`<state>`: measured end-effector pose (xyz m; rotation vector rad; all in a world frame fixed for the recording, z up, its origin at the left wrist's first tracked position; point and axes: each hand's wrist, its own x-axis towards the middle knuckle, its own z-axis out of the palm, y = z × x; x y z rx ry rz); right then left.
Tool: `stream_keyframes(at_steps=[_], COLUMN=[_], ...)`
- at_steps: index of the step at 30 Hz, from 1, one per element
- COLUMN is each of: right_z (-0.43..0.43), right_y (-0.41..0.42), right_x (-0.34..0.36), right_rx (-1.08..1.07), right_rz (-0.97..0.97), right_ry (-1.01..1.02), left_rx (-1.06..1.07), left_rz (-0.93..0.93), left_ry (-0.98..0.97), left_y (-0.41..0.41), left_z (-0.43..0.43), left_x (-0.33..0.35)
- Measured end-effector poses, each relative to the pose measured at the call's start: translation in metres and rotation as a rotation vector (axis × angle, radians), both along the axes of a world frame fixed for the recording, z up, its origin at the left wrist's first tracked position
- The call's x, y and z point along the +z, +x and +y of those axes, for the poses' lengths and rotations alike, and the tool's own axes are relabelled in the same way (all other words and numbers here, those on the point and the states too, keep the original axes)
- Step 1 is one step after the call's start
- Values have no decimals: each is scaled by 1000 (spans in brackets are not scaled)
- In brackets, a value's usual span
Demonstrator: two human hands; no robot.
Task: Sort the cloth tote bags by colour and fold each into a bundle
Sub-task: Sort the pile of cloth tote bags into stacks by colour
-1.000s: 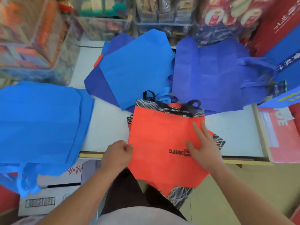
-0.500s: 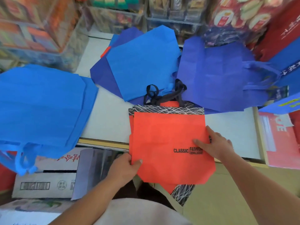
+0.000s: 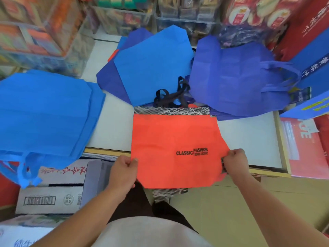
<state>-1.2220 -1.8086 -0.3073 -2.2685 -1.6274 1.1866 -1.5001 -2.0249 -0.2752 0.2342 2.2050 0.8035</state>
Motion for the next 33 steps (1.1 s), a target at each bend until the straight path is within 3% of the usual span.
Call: stream_keyframes(at_steps=[4, 8, 13, 17, 21, 25, 29, 33], right_z=[-1, -4, -3, -11, -13, -27, -33, -29], right_y=[-10, -5, -8, -9, 2, -3, -65, -144], right_x=[2, 18, 20, 13, 15, 18, 13, 11], right_rx=[-31, 80, 190, 239, 208, 439, 725, 860], right_rz=[38, -40, 99, 17, -70, -397, -223, -85], right_ry=[19, 123, -101, -32, -33, 103, 308, 202], left_rx=[-206, -312, -318, -323, -290, -499, -694, -626], left_rz=[-116, -97, -73, -161, -53, 17, 169, 193], left_ry=[-49, -96, -17, 4, 69, 18, -75, -118], left_y=[24, 17, 19, 42, 32, 13, -2, -40], left_z=[-25, -26, -11, -2, 9, 12, 25, 42], left_x=[-7, -22, -24, -27, -24, -24, -23, -21])
